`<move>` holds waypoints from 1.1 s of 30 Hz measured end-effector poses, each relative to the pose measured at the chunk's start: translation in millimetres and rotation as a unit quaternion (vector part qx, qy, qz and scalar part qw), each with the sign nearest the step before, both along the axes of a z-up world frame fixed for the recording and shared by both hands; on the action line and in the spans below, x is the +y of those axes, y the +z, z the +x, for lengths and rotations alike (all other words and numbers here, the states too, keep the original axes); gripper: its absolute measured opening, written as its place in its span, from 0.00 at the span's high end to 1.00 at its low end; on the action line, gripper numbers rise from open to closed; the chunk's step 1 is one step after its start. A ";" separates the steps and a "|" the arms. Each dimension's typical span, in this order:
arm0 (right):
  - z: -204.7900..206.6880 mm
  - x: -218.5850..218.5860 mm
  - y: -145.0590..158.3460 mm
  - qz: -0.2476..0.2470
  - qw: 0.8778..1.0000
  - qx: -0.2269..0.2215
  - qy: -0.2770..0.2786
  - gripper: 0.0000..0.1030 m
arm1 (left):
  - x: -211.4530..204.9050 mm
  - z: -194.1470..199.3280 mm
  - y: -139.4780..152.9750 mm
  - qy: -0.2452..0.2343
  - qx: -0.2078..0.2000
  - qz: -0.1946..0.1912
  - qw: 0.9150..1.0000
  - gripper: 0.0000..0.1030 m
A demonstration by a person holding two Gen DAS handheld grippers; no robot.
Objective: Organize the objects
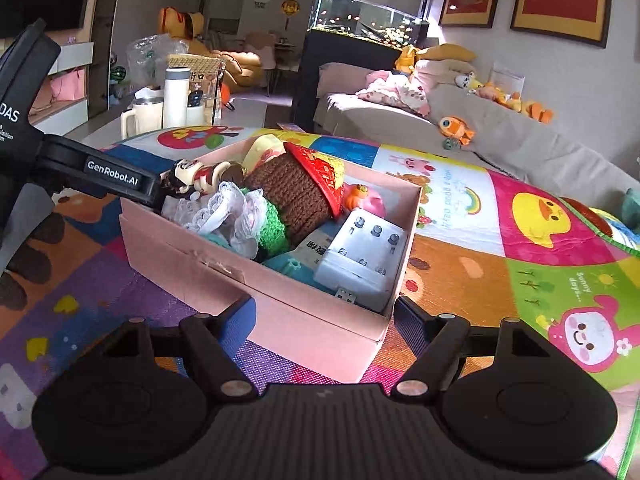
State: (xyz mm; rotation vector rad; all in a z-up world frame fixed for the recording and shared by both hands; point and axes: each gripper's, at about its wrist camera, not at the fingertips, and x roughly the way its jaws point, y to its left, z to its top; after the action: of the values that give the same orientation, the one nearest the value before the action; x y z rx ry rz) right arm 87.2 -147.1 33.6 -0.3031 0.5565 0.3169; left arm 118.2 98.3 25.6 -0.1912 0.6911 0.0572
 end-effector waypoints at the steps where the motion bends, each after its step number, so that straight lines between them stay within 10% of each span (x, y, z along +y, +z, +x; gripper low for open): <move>1: -0.4 -0.4 -0.4 0.000 1.000 0.000 -0.002 0.26 | -0.8 -1.3 0.1 0.001 -0.003 0.000 1.000 0.02; 11: -50.1 -21.0 4.1 0.025 0.998 0.006 -0.050 0.00 | -15.7 -88.7 44.1 -0.013 -0.099 0.006 0.995 0.04; 18: -98.4 -22.2 -8.5 0.060 0.993 0.077 -0.066 0.00 | -48.4 -167.2 -1.7 -0.070 -0.030 0.011 0.997 0.04; 33: -93.6 -28.4 -38.7 0.083 0.986 0.074 -0.122 0.00 | -75.0 -150.7 -26.9 -0.034 0.000 0.087 0.996 0.00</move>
State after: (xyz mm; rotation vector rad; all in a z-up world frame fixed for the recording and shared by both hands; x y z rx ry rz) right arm -6.3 -175.5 -5.1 -0.0484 0.7012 0.1476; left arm -32.5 23.3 -1.4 -0.0015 0.6892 0.0526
